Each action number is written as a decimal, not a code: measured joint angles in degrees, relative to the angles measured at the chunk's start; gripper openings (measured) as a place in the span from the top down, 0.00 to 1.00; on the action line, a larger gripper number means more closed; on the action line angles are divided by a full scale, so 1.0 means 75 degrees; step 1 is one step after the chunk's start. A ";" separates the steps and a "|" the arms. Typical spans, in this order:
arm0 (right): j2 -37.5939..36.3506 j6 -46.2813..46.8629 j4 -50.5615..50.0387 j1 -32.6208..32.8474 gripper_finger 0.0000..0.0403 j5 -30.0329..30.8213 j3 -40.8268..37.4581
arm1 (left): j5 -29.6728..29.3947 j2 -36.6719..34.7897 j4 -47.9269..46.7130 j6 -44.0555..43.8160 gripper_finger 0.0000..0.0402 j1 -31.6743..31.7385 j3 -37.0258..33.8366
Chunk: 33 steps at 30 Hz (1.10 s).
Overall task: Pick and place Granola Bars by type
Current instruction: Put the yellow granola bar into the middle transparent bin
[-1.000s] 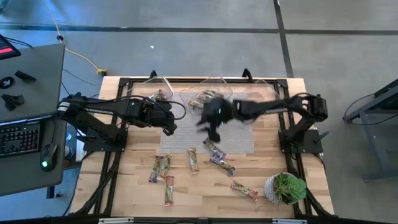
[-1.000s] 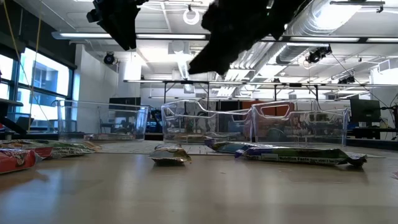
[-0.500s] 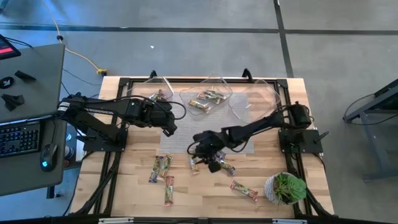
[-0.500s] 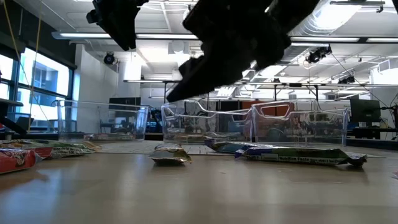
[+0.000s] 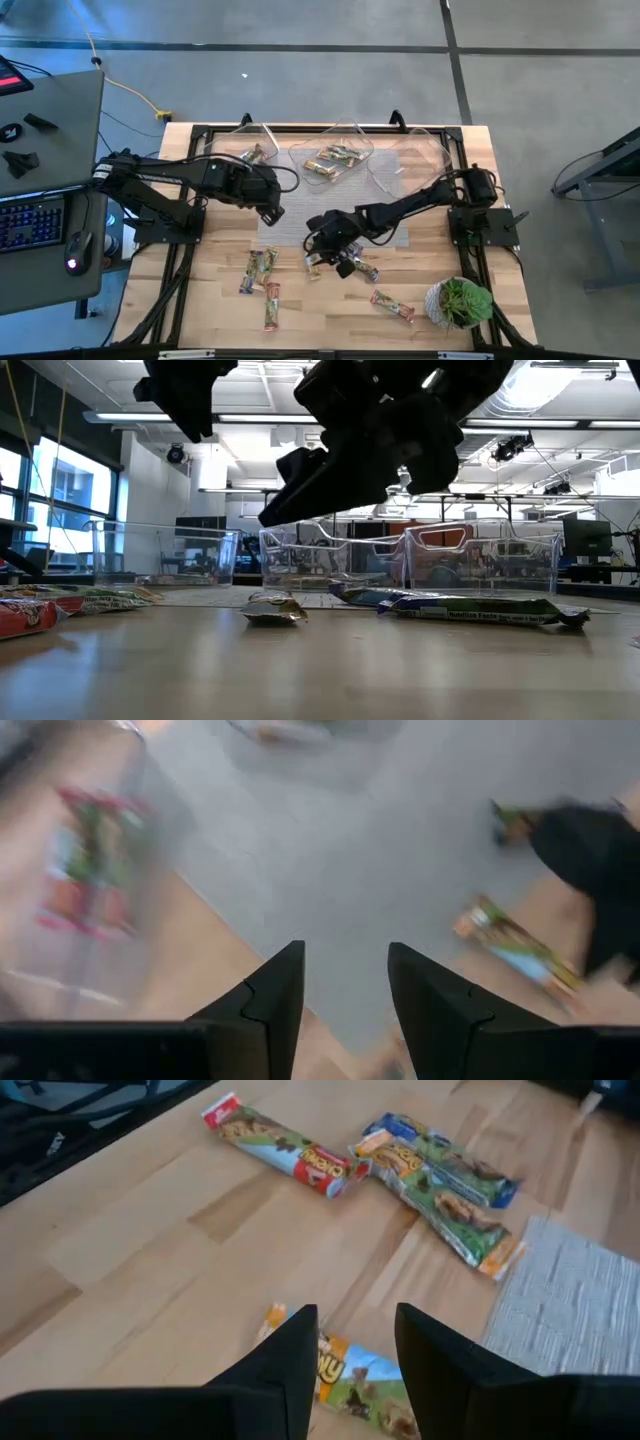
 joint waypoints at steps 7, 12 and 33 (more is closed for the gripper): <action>-0.0029 0.0014 -0.0065 0.0000 0.71 0.1750 0.0000 | 0.2082 0.0466 -0.0009 -0.0793 0.65 -0.0498 0.0006; -0.0029 -0.0041 -0.0137 -0.0001 0.71 0.2906 0.0000 | 0.2690 0.1166 -0.0051 -0.1949 0.65 -0.1464 0.0005; -0.1187 -0.0294 -0.1932 0.0330 0.71 0.3312 0.0000 | 0.3585 0.3466 -0.0473 -0.1660 0.65 -0.2151 -0.0009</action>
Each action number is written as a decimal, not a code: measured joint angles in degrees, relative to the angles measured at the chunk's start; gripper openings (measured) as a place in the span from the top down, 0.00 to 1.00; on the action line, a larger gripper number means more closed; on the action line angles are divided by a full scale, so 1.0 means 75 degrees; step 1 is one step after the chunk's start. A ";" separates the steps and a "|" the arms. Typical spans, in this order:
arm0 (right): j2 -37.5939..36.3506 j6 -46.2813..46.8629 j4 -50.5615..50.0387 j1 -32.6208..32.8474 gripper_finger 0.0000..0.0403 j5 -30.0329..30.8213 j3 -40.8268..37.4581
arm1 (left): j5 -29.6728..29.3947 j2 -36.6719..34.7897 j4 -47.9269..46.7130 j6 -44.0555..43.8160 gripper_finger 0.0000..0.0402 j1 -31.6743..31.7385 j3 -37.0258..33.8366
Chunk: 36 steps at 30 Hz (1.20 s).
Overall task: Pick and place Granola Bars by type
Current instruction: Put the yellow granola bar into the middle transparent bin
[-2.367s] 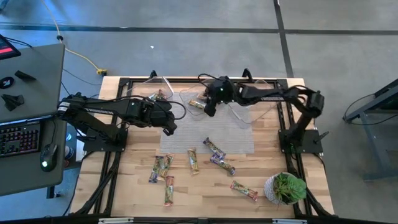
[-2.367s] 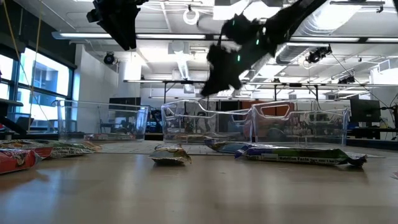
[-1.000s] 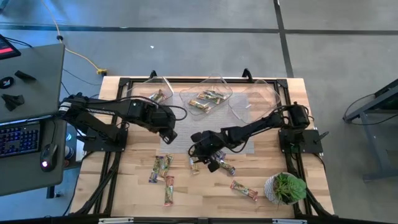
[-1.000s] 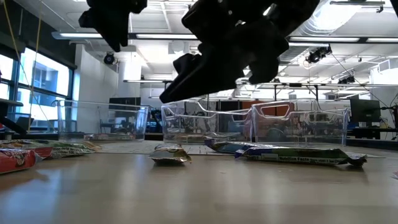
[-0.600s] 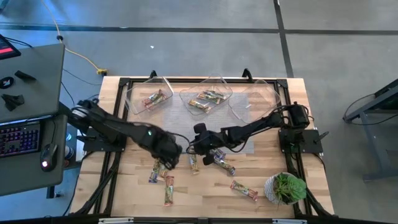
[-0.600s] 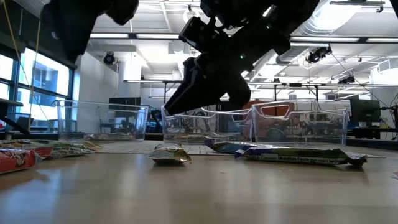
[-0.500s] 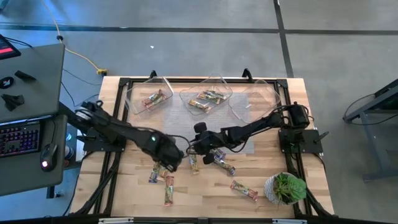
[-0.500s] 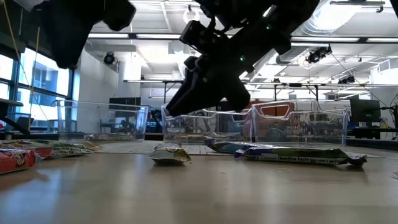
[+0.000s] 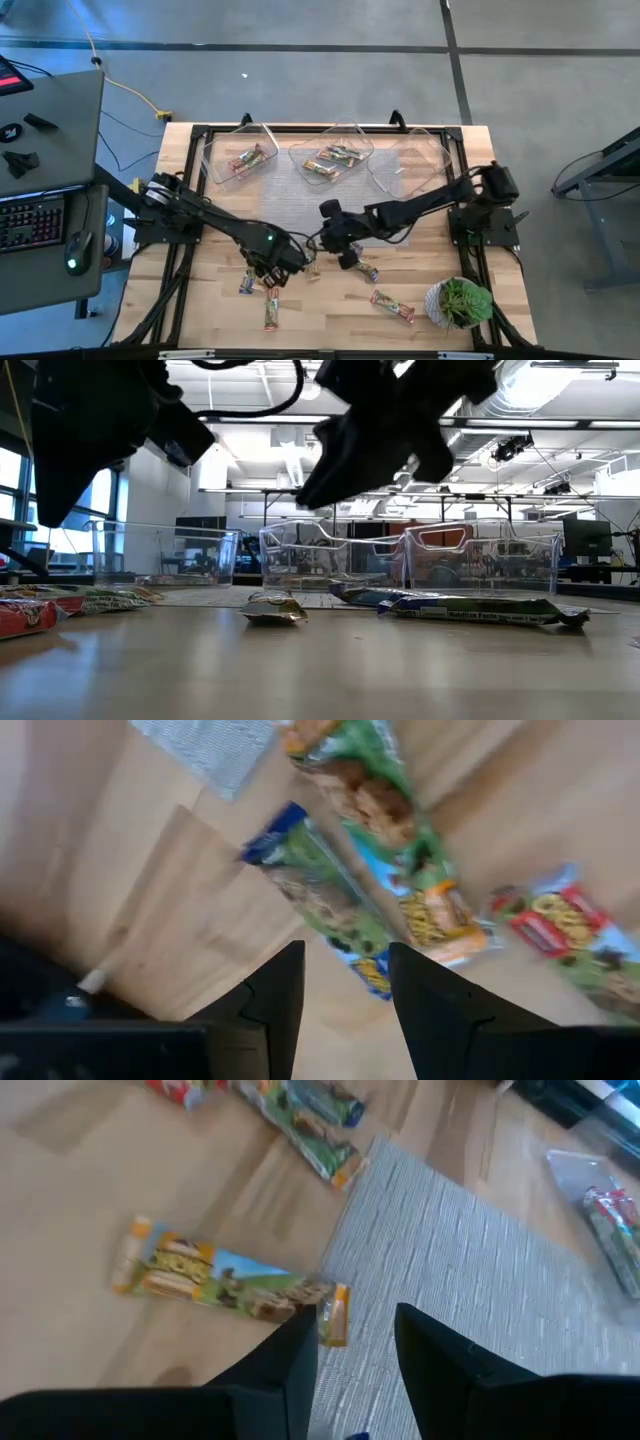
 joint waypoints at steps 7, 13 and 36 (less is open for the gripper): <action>-0.1181 0.1192 -0.2017 0.0034 0.71 0.0109 -0.0041 | -0.0905 -0.0296 -0.1463 -0.0644 0.65 -0.0499 0.0003; -0.2377 0.1582 -0.2366 0.0034 0.71 0.0340 -0.0979 | -0.1509 -0.0575 -0.0757 -0.1270 0.65 -0.1270 0.0006; -0.4487 0.2000 0.2628 0.0040 0.71 -0.0332 -0.4599 | -0.2373 -0.0509 0.0772 -0.1894 0.65 -0.1090 0.0015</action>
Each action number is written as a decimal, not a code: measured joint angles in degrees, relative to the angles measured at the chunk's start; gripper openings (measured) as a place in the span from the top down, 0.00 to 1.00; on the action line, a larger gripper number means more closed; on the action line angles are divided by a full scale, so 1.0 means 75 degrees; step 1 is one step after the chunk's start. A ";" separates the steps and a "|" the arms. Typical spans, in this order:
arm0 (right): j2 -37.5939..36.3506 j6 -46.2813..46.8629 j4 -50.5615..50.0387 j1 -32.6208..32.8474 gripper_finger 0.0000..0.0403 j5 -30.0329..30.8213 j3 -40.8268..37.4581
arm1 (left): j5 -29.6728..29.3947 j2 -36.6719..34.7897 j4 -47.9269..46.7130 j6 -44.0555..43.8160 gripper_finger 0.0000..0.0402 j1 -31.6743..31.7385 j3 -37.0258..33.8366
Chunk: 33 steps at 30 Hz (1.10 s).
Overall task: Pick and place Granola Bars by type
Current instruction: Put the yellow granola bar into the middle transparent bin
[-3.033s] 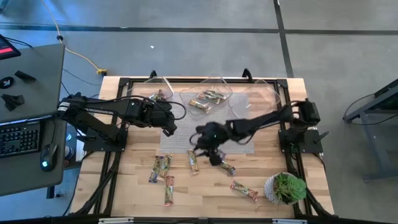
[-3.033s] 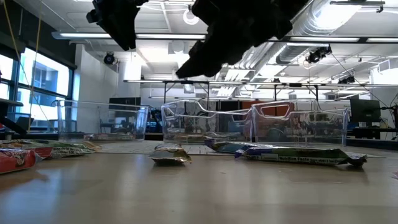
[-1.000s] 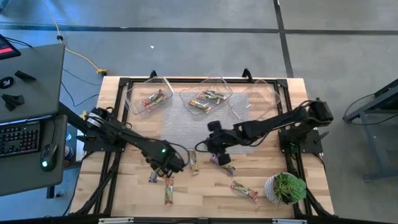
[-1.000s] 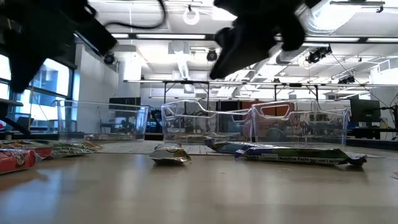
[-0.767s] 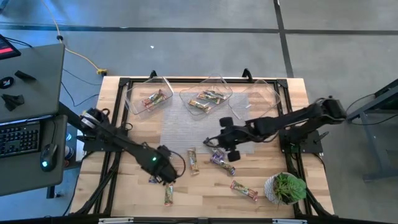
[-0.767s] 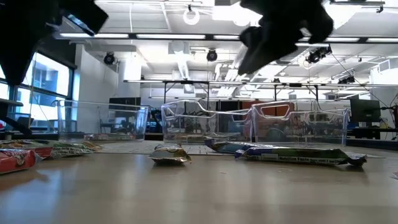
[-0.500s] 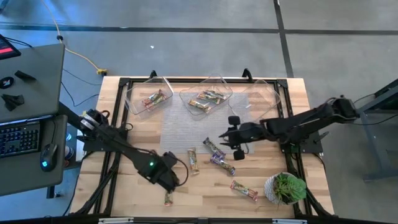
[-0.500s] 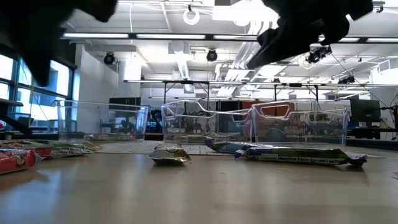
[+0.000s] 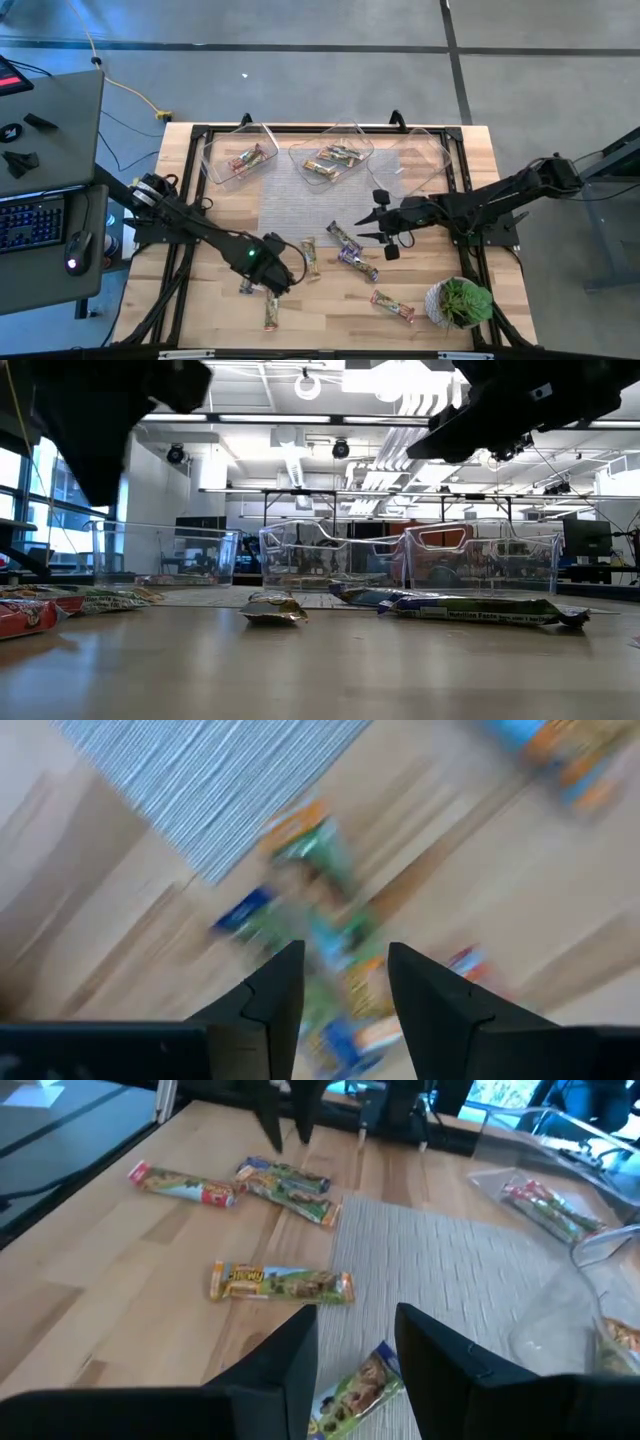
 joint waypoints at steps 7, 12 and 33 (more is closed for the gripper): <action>0.0000 0.0584 0.0087 0.0000 0.71 -0.0032 0.0000 | -0.0038 -0.0788 -0.2157 -0.0318 0.65 -0.0307 -0.0006; 0.0000 0.0584 0.0089 0.0000 0.71 -0.0032 0.0003 | -0.1072 -0.1761 -0.2481 -0.1232 0.65 -0.0864 -0.0012; 0.0000 0.0581 0.0147 0.0000 0.71 -0.0032 0.0003 | -0.2177 -0.3648 0.1973 -0.2469 0.65 -0.1517 -0.3362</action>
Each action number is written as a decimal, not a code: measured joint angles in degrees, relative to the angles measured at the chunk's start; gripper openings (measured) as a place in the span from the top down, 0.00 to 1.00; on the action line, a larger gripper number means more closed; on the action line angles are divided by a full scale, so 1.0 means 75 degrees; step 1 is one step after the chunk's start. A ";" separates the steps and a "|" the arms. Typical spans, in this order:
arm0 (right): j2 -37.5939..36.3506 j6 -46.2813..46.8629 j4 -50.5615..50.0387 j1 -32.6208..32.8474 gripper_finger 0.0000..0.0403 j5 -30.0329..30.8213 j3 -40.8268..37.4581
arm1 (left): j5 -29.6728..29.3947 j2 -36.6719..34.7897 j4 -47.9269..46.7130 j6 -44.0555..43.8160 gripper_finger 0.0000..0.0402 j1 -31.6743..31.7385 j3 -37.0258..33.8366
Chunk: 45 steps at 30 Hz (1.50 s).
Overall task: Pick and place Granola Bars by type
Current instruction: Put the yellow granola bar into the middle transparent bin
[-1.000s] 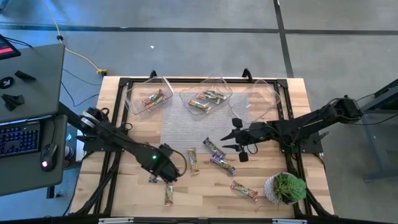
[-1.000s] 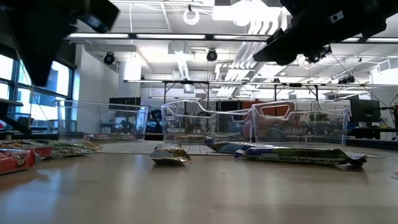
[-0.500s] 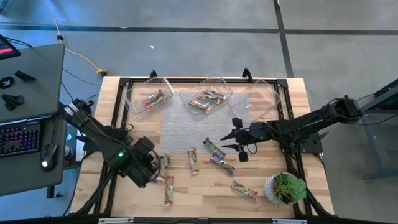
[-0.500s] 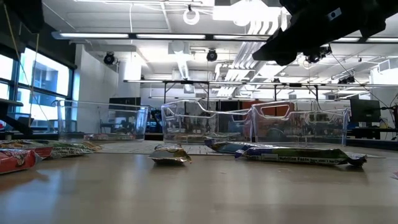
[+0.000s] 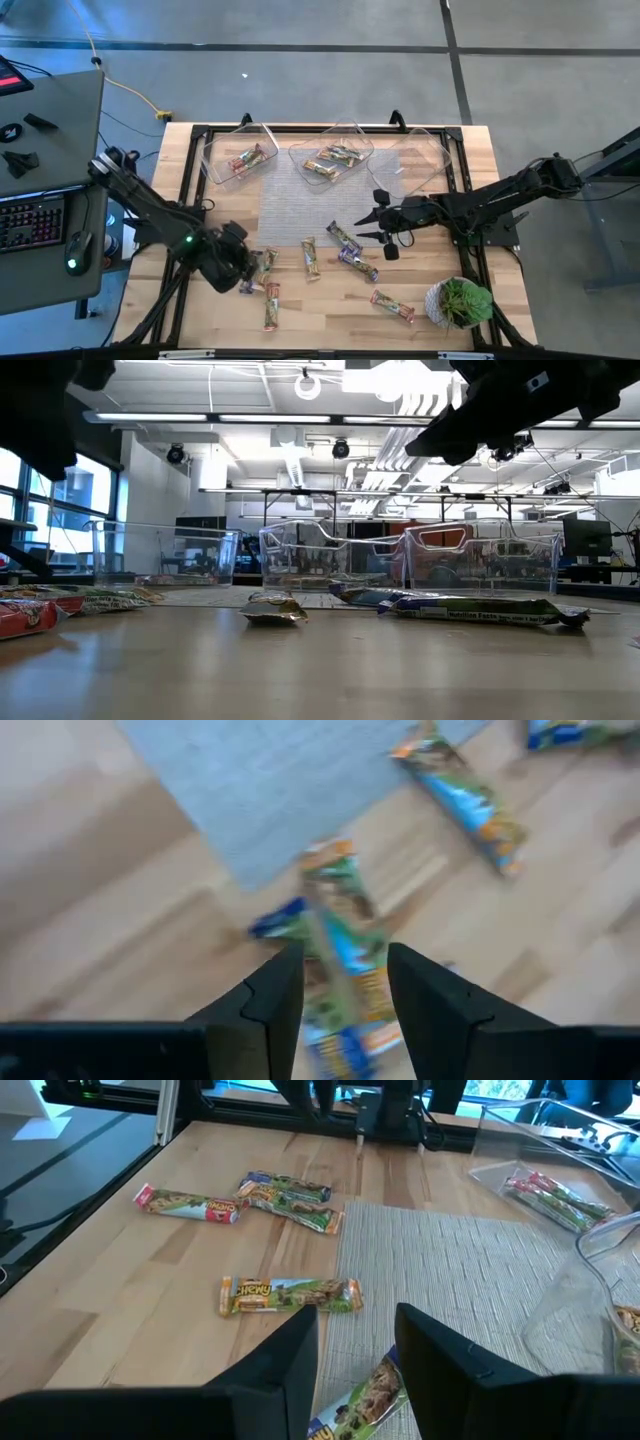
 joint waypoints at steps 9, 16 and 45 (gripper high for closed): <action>0.0003 -0.0003 0.0128 0.0000 0.71 0.0001 0.0006 | 0.1291 0.0884 0.2275 0.1086 0.65 0.0932 -0.0489; 0.0003 -0.0003 0.0137 0.0000 0.71 0.0000 0.0006 | 0.2463 0.1558 0.2232 0.1356 0.65 0.1656 -0.0488; 0.0006 -0.0143 0.0114 0.0000 0.71 0.0001 0.0006 | 0.2059 0.2375 0.2398 0.2322 0.65 0.2789 -0.0493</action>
